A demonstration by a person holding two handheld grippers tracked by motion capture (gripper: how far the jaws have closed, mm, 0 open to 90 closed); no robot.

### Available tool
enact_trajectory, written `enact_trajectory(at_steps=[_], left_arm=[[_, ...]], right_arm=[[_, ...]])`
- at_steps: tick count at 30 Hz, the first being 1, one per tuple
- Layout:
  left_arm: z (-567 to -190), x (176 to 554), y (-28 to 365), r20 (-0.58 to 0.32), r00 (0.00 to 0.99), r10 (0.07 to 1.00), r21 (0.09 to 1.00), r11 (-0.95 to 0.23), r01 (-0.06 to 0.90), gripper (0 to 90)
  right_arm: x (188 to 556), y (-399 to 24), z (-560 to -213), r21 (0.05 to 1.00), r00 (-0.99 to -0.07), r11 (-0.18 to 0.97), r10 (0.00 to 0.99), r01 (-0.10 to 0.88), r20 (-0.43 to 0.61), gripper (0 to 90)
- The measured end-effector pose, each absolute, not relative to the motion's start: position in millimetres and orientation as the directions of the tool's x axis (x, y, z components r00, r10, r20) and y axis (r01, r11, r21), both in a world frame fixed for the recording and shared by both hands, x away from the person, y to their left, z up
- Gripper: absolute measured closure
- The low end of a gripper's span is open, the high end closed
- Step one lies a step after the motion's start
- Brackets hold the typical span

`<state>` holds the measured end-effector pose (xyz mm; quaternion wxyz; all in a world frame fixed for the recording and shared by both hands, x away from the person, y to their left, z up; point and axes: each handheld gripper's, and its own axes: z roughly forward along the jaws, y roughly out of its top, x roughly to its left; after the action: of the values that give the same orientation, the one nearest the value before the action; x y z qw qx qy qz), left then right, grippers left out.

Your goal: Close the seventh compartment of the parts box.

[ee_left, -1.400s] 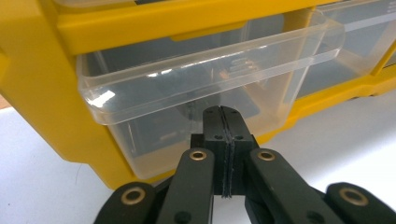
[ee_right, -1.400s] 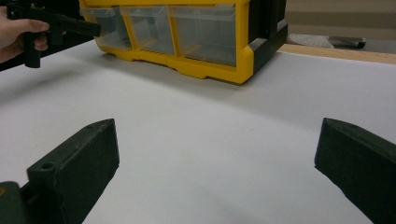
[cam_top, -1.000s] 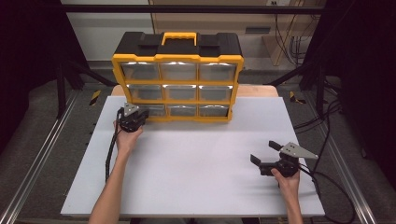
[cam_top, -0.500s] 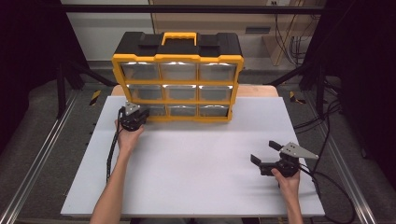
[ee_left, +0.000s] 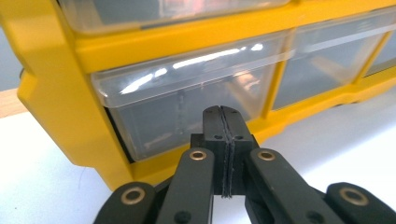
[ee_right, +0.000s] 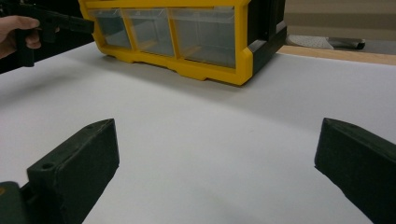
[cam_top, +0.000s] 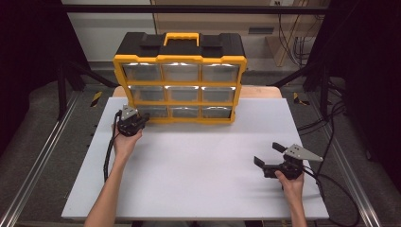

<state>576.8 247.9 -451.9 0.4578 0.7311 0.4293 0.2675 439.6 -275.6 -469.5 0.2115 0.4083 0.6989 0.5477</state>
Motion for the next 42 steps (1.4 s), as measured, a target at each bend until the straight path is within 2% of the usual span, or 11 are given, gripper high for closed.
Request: enact_trajectory(at_steps=[5, 12, 18, 25, 30, 36, 42], left_arm=[[-448.1, 563.9, 247.9, -0.014, 0.525, 0.851, 0.904, -0.213, 0.37, 87.2], [-442.5, 549.2, 250.3, -0.031, 0.554, 0.832, 0.913, -0.202, 0.354, 79.1], [-438.7, 540.2, 254.7, -0.054, 0.567, 0.822, 0.913, -0.189, 0.361, 64.7], [-433.1, 530.5, 250.4, -0.053, 0.605, 0.795, 0.901, -0.223, 0.372, 36.6], [-432.3, 520.0, 250.8, -0.079, 0.615, 0.784, 0.919, -0.182, 0.349, 28.0], [-434.3, 507.5, 255.3, -0.093, 0.625, 0.775, 0.928, -0.159, 0.336, 12.1], [-437.4, 496.5, 261.4, -0.102, 0.628, 0.772, 0.932, -0.147, 0.332, 5.2]], right_arm=[[439.7, -275.7, -469.5, 0.938, -0.577, 0.066, 0.803, 0.341, 0.153, 0.6], [439.4, -276.3, -468.8, 0.939, -0.574, 0.061, 0.804, 0.338, 0.154, 0.6], [439.3, -276.3, -468.7, 0.939, -0.575, 0.061, 0.803, 0.338, 0.155, 0.6], [439.1, -276.8, -468.2, 0.94, -0.574, 0.06, 0.804, 0.335, 0.154, 0.5], [438.9, -277.2, -467.9, 0.942, -0.573, 0.059, 0.805, 0.331, 0.151, 0.5], [438.8, -277.2, -467.8, 0.942, -0.573, 0.058, 0.805, 0.332, 0.153, 0.5], [438.7, -276.7, -468.1, 0.941, -0.574, 0.058, 0.804, 0.334, 0.155, 0.5]])
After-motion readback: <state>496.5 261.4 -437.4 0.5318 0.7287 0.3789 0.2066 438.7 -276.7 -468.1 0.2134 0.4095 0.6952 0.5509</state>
